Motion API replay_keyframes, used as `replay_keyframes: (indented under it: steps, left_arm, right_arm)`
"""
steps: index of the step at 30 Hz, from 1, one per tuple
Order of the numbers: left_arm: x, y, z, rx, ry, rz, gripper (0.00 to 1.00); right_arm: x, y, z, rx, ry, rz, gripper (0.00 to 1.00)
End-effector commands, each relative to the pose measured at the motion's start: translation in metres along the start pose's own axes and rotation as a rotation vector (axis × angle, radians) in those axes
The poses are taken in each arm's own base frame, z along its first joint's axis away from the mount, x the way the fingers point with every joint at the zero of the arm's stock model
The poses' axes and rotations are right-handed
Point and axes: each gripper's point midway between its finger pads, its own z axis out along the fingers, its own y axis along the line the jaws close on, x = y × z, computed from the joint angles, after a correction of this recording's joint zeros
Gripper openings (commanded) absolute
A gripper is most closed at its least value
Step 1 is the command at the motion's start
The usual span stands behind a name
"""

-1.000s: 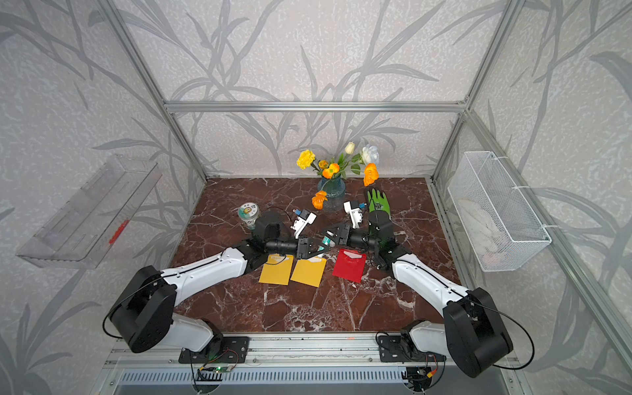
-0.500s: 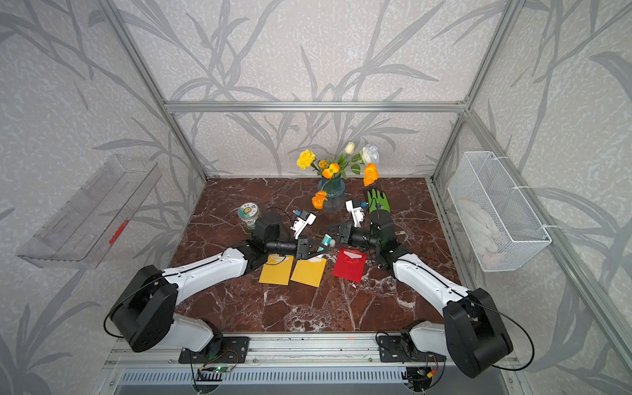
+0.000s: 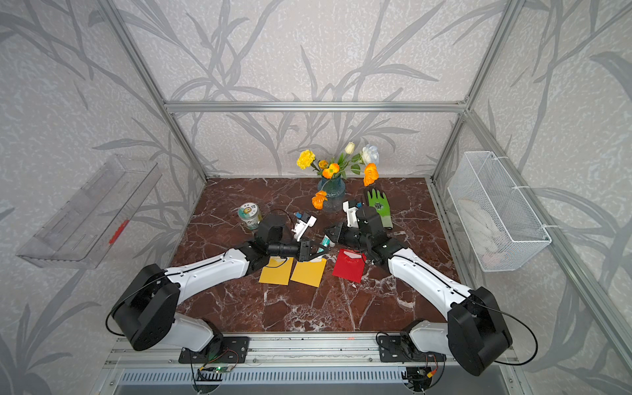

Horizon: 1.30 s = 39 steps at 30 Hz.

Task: Seal the envelope with a glue stick
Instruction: Unscrew the glue stick.

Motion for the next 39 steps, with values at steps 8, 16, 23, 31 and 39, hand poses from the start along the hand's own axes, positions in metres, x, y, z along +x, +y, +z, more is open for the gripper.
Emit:
replay_keyframes:
  steps: [8,16,23,31,39]
  left_arm:
    - [-0.013,0.045,0.001,-0.286,-0.124,0.102,0.00]
    - [-0.011,0.004,0.004,-0.001,-0.061,0.066,0.00]
    - [-0.007,-0.030,0.001,0.198,-0.008,0.045,0.00]
    - [-0.007,-0.045,-0.008,0.253,-0.012,0.055,0.00]
    - [-0.006,-0.042,-0.006,0.250,-0.013,0.043,0.00]
  right_arm:
    - [0.001,-0.079,0.004,0.521,-0.094,0.049,0.27]
    - [-0.006,-0.006,-0.009,0.130,-0.103,-0.127,0.78]
    - [-0.004,0.010,-0.030,-0.114,-0.075,-0.113,0.78]
    - [-0.002,0.022,-0.035,-0.305,-0.045,-0.076,0.55]
    - [0.002,0.026,-0.027,-0.375,-0.012,-0.051,0.39]
